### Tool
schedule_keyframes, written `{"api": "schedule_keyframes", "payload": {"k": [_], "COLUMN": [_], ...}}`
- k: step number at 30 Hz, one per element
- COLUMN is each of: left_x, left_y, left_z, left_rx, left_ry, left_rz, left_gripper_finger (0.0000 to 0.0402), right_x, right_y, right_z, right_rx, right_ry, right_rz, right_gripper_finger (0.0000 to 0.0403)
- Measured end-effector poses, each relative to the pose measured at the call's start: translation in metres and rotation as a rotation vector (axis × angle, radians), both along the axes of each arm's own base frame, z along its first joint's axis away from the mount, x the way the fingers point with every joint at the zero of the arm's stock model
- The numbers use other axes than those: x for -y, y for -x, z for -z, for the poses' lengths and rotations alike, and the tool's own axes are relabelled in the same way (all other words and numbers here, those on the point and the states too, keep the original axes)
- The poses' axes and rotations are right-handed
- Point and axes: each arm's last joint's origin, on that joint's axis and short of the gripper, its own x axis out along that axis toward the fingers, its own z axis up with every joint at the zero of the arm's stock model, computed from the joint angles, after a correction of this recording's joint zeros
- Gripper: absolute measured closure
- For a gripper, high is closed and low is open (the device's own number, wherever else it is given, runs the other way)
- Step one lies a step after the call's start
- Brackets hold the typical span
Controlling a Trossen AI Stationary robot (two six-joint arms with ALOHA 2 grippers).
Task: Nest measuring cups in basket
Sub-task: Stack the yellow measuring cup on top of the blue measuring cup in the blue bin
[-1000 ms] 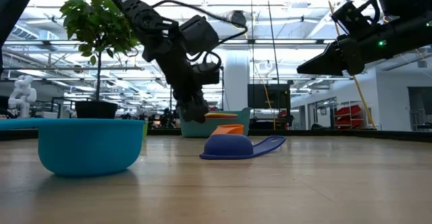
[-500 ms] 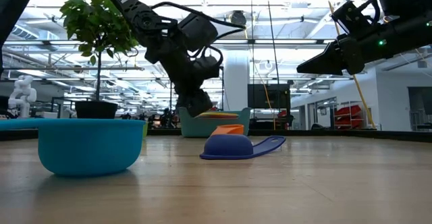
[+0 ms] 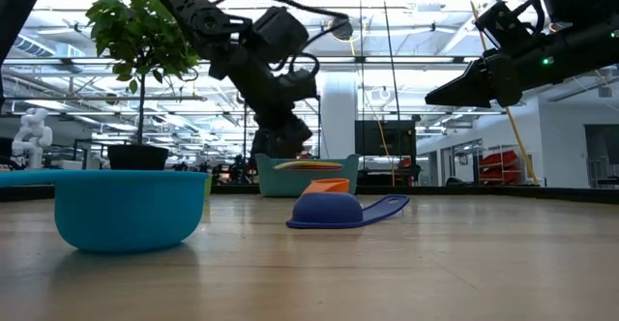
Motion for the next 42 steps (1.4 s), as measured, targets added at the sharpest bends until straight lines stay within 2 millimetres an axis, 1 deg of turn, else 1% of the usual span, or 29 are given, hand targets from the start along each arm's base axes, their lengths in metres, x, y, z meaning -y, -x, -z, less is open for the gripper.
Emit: {"api": "schedule_keyframes", "payload": {"k": [4, 7, 9, 11, 14, 17, 19, 21, 24, 26, 29, 31, 33, 36, 42], "left_x": [-0.011, -0.02, -0.025, -0.031, -0.039, -0.049, -0.057, -0.065, -0.072, -0.071, -0.07, -0.07, -0.073, -0.079, -0.092], "left_y": [0.006, 0.009, 0.009, 0.006, 0.004, 0.003, 0.006, 0.011, 0.015, 0.016, 0.012, 0.011, 0.009, 0.011, 0.015], "left_z": [0.004, 0.004, -0.005, -0.019, -0.035, -0.051, -0.055, -0.055, -0.054, -0.05, -0.045, -0.045, -0.042, -0.037, -0.032], "left_rx": [-0.04, -0.06, -0.084, -0.095, -0.16, -0.156, -0.138, -0.131, -0.139, -0.163, -0.17, -0.166, -0.148, -0.154, -0.14], "left_ry": [0.029, 0.126, 0.175, 0.188, 0.207, 0.274, 0.343, 0.407, 0.408, 0.4, 0.388, 0.387, 0.378, 0.393, 0.408], "left_rz": [-0.001, 0.018, 0.024, 0.043, 0.091, 0.187, 0.25, 0.274, 0.283, 0.305, 0.327, 0.328, 0.324, 0.318, 0.321], "left_gripper_finger": [0.0186, 0.0186, 0.0186, 0.0186, 0.0185, 0.0185, 0.0183, 0.0173, 0.0146, 0.0125, 0.0093, 0.008, 0.0073, 0.0072, 0.008], "right_x": [0.0, 0.0, 0.0, 0.0, 0.0, 0.0, 0.0, 0.0, 0.0, 0.0, 0.0, 0.0, 0.0, 0.0, -0.001], "right_y": [0.0, 0.0, 0.0, 0.0, 0.0, 0.0, 0.0, 0.0, 0.0, 0.0, 0.0, 0.0, 0.0, 0.0, -0.001], "right_z": [0.0, 0.0, 0.0, 0.0, 0.0, 0.0, 0.0, 0.0, 0.0, 0.0, 0.0, 0.0, 0.0, 0.0, -0.001], "right_rx": [-0.001, 0.0, 0.0, -0.001, 0.0, 0.001, 0.001, 0.003, 0.005, 0.004, 0.005, 0.004, 0.005, 0.007, 0.017], "right_ry": [0.0, -0.001, -0.001, -0.001, 0.0, -0.002, -0.002, -0.006, -0.008, -0.009, -0.009, -0.009, -0.009, -0.01, -0.02], "right_rz": [0.0, 0.0, 0.0, 0.0, 0.0, 0.0, 0.0, 0.001, 0.001, -0.001, -0.003, -0.003, -0.003, -0.005, -0.048], "right_gripper_finger": [0.02, 0.02, 0.02, 0.02, 0.02, 0.02, 0.02, 0.02, 0.02, 0.02, 0.02, 0.02, 0.02, 0.02, 0.02]}}
